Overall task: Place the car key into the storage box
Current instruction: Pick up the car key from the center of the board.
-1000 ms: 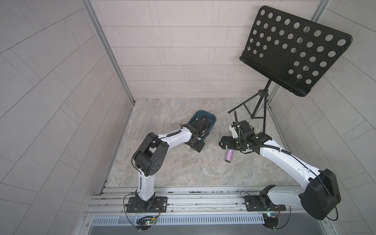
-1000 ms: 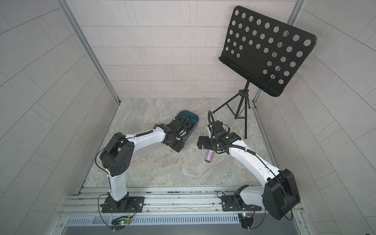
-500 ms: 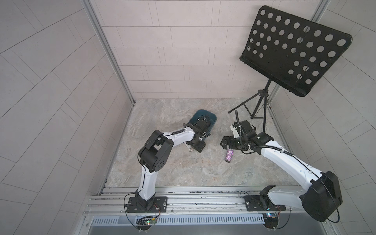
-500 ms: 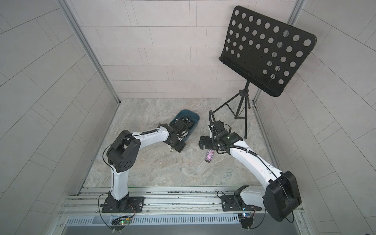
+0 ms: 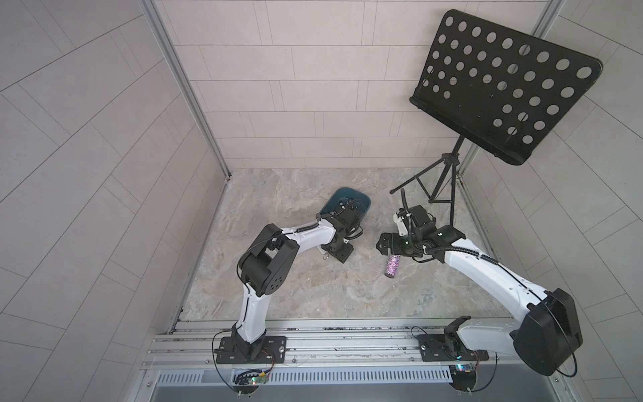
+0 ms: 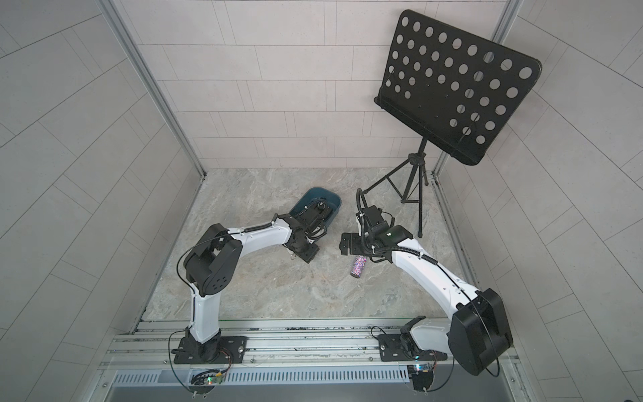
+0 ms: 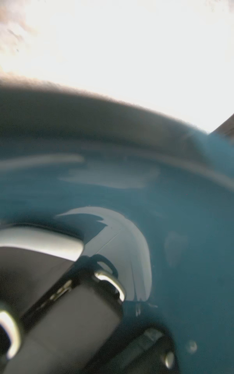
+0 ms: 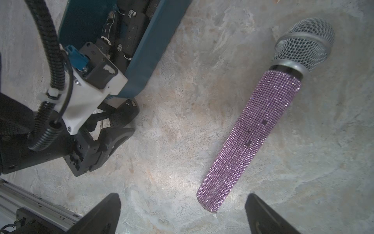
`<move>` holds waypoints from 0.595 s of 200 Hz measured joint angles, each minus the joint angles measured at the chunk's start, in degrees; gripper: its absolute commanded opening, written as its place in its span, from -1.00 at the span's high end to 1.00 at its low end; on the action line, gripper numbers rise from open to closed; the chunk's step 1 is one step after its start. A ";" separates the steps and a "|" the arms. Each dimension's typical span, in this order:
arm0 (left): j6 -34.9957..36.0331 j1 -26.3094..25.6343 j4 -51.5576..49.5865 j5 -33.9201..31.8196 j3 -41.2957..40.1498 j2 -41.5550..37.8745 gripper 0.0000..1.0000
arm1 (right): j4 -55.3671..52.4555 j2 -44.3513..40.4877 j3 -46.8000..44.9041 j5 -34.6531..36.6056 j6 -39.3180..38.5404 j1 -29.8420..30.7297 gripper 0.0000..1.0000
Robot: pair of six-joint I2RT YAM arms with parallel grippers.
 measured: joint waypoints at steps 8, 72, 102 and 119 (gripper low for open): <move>-0.07 0.00 -0.04 -0.37 0.07 0.11 -0.26 | 0.00 0.00 0.00 0.00 0.00 0.00 -0.99; -0.79 -0.55 -0.90 -1.25 1.68 1.22 0.21 | -0.02 0.00 0.00 0.02 0.04 0.00 -0.99; -0.96 -0.72 -0.96 -1.60 1.77 1.25 0.29 | 0.07 0.00 0.00 0.02 0.07 0.00 -0.99; -0.96 -0.85 -0.96 -1.81 1.77 1.22 0.30 | 0.20 0.00 0.00 0.00 0.09 0.00 -0.99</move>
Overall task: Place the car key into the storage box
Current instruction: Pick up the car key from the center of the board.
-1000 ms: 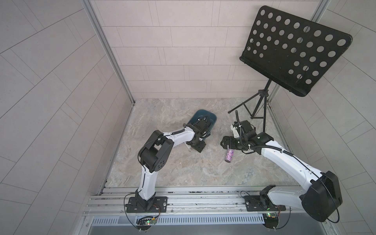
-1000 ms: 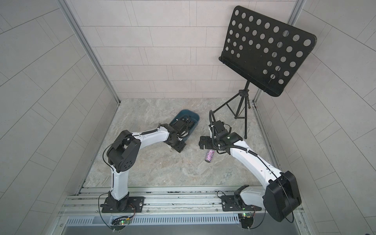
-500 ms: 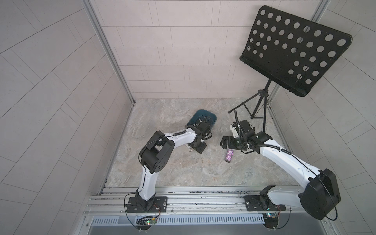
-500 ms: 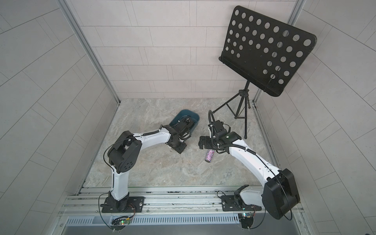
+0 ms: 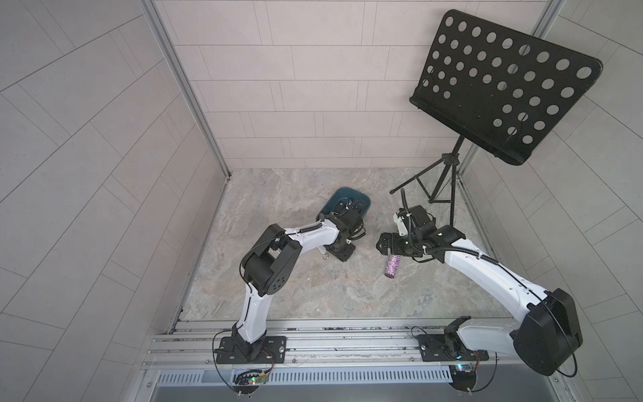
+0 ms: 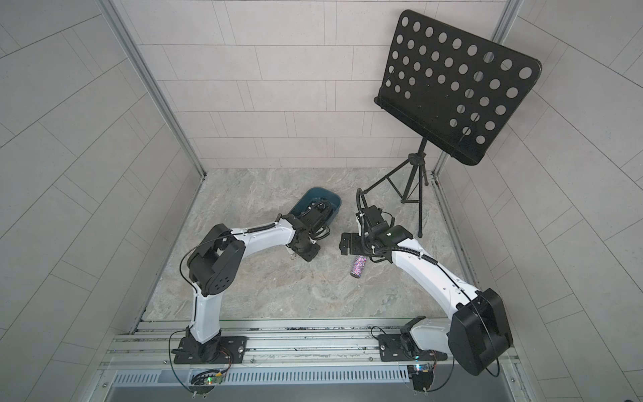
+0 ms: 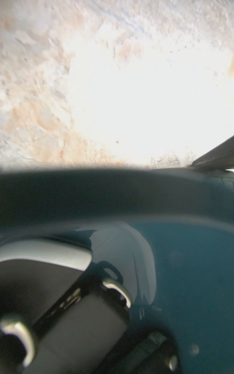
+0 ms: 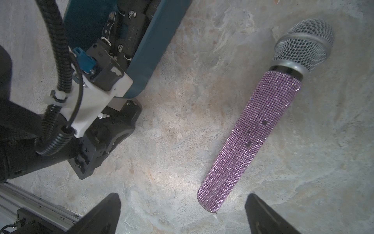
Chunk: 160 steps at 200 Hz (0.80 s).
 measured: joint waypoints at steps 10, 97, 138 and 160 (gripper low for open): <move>0.00 -0.17 0.00 -0.22 0.00 0.00 0.31 | 0.02 0.00 0.00 0.00 0.04 0.00 -0.99; -1.49 -0.33 -1.44 0.85 -1.68 -4.83 0.34 | 0.66 0.00 0.00 -0.02 0.15 -0.37 -0.99; -2.38 -0.35 -2.64 2.10 -1.38 -10.80 0.35 | 1.68 0.72 0.00 -0.24 0.22 -1.03 -0.99; -2.80 -0.15 -3.82 2.60 0.76 -11.26 0.35 | 2.08 1.29 0.00 -0.22 0.70 -1.46 -0.99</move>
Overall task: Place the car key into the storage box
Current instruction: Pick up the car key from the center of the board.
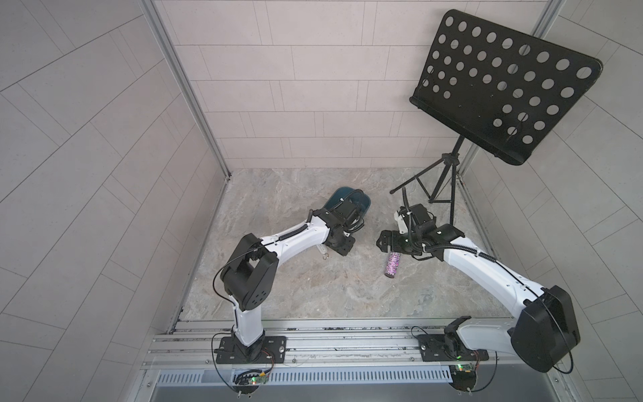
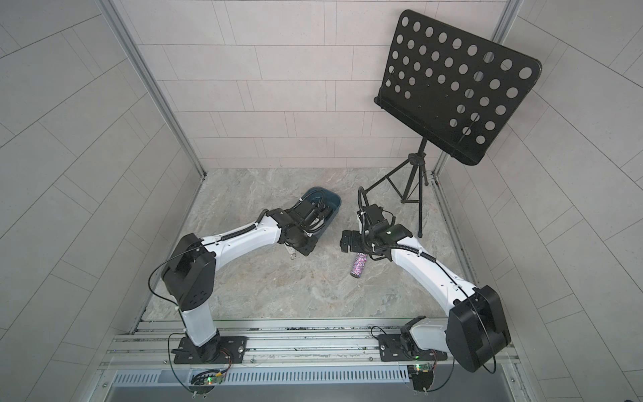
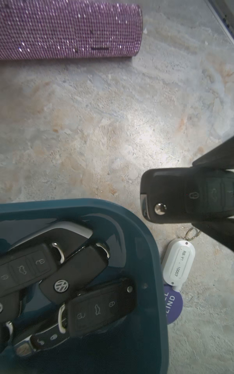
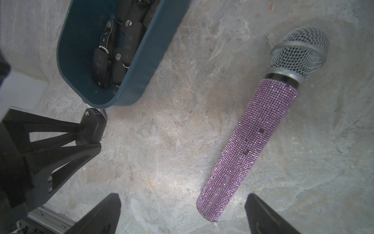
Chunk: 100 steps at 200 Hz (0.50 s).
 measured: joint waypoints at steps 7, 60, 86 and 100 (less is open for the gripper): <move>-0.04 0.09 -0.15 0.13 0.70 0.00 0.35 | 0.15 0.04 0.00 0.00 0.17 -0.17 -0.99; -0.11 2.56 -2.43 1.62 10.03 1.16 0.35 | 0.59 0.61 0.00 0.17 0.79 -1.18 -0.99; 0.09 4.35 -3.13 1.90 14.25 3.54 0.35 | 0.59 0.63 0.02 0.28 0.79 -1.44 -0.99; 0.20 5.33 -3.41 1.86 16.28 5.35 0.35 | 0.59 0.63 0.02 0.28 0.76 -1.66 -0.99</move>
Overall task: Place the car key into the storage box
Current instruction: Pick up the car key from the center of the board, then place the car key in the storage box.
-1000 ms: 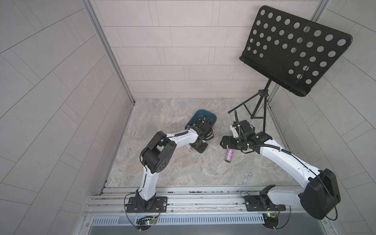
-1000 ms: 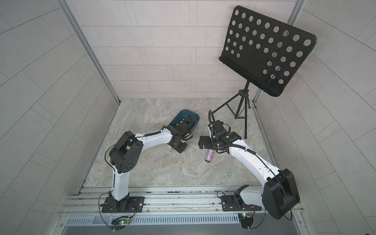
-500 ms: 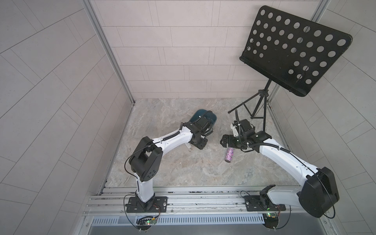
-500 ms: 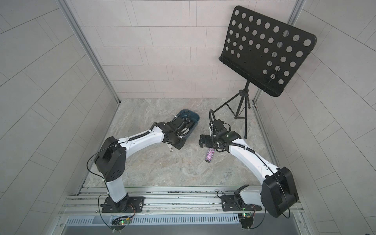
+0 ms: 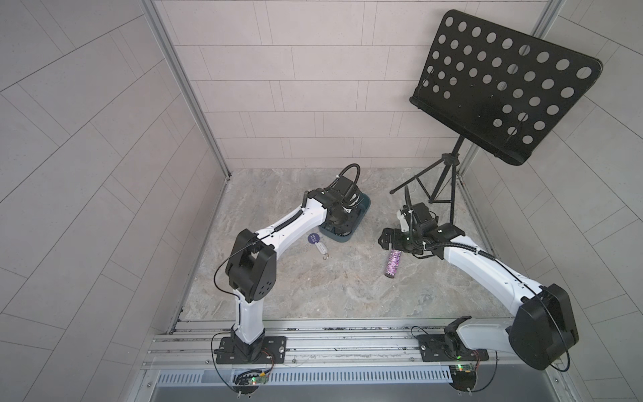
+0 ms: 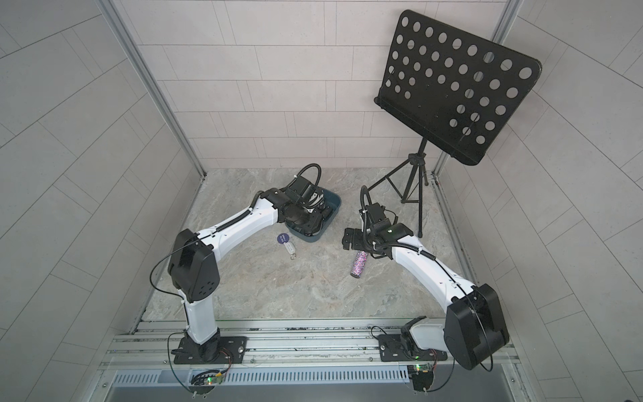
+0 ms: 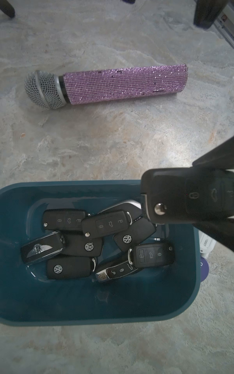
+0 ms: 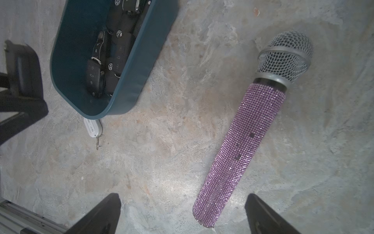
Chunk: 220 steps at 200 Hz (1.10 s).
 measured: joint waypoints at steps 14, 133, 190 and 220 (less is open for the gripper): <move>0.28 0.90 -0.11 -0.55 1.79 2.01 0.35 | 0.00 0.00 0.00 0.09 0.00 -0.26 -0.99; 0.24 5.35 -2.67 -4.50 15.87 20.81 0.32 | -0.90 -0.28 2.01 2.01 -1.51 -2.01 -0.99; -0.83 7.34 -3.43 -3.34 19.39 23.98 0.22 | -1.38 -2.64 1.86 3.93 -2.23 -2.01 -0.99; -1.46 7.87 -3.78 -2.80 19.80 24.30 -0.01 | -0.96 -3.23 1.79 4.37 -2.21 -2.01 -0.99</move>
